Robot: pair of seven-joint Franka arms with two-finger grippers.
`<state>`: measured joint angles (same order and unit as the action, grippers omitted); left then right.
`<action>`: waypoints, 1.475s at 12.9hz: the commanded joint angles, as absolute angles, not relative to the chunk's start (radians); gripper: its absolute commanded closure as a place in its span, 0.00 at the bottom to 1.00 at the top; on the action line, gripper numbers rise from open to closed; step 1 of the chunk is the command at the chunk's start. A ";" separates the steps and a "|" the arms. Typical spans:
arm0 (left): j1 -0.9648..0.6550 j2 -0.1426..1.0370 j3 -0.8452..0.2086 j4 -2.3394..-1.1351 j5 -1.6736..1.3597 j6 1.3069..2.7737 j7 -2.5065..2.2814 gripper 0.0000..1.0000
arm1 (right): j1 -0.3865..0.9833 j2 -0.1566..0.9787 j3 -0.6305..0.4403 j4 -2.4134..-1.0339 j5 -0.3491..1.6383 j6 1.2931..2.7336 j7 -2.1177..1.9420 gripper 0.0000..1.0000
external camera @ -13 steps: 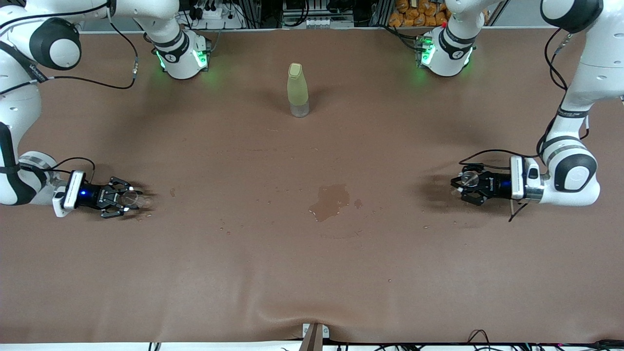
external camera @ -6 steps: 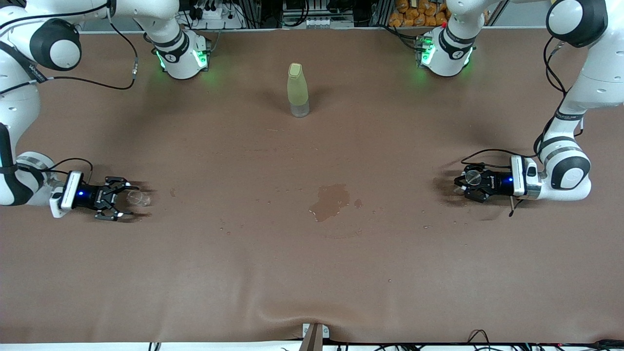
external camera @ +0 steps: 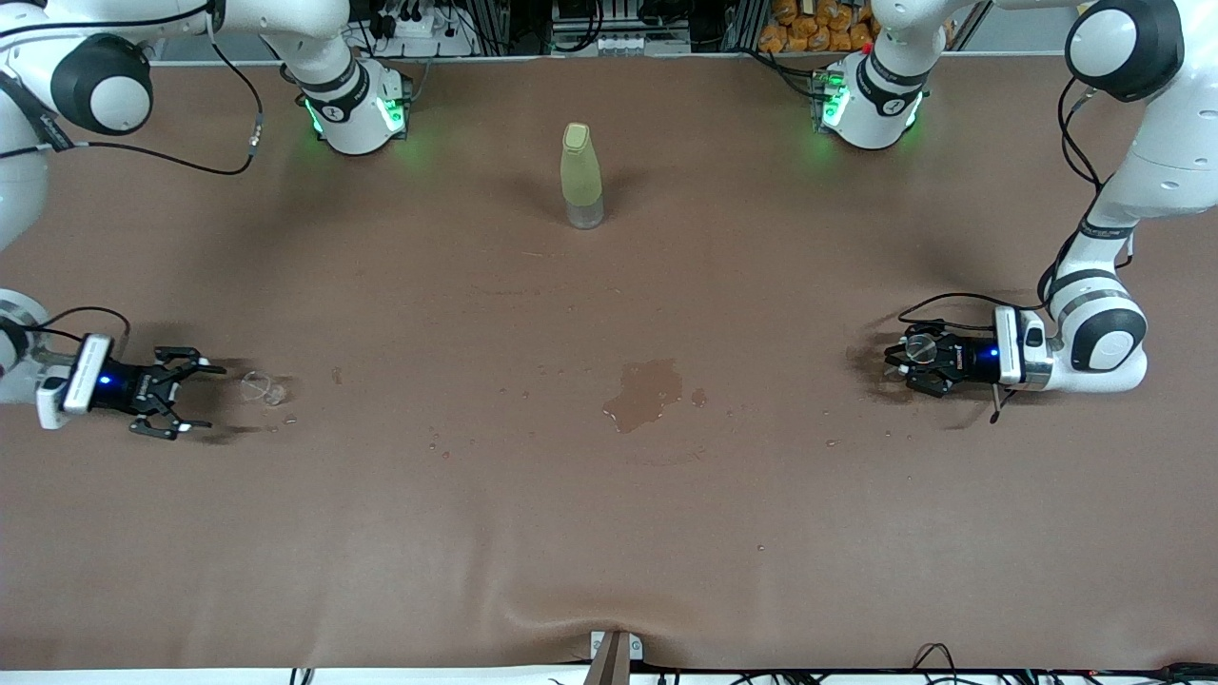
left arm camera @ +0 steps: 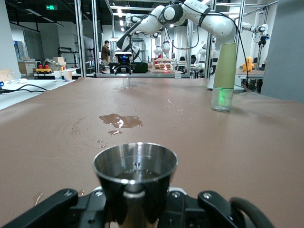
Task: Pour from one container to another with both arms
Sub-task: 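Set down the glass cup and jigger, opening both grippers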
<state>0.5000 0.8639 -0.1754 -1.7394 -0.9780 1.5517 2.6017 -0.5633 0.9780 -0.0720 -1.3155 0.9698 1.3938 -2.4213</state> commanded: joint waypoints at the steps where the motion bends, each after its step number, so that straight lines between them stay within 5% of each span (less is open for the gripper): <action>1: 0.508 0.876 -0.181 -1.723 -0.956 1.536 2.611 0.57 | -0.609 0.907 -0.061 -1.309 0.885 1.336 -2.283 0.00; 7: 0.537 0.876 -0.179 -1.723 -0.953 1.536 2.611 0.39 | -0.562 0.784 -0.063 -1.215 0.835 1.292 -1.815 0.00; 17: 0.676 0.825 -0.172 -1.577 -0.744 1.516 2.551 0.29 | -0.188 0.376 -0.067 -1.229 0.447 1.436 -0.894 0.00; 18: 0.676 0.822 -0.170 -1.531 -0.732 1.513 2.518 0.22 | -0.151 0.352 -0.067 -1.230 0.386 1.436 -0.780 0.00; 19: 0.676 0.804 -0.172 -1.505 -0.703 1.506 2.470 0.00 | -0.134 0.333 -0.064 -1.230 0.353 1.428 -0.667 0.00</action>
<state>0.6800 0.8399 -0.1667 -1.5561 -0.7585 1.5302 2.5432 -0.1703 0.3930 -0.0581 -1.1807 0.4253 1.4153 -0.8261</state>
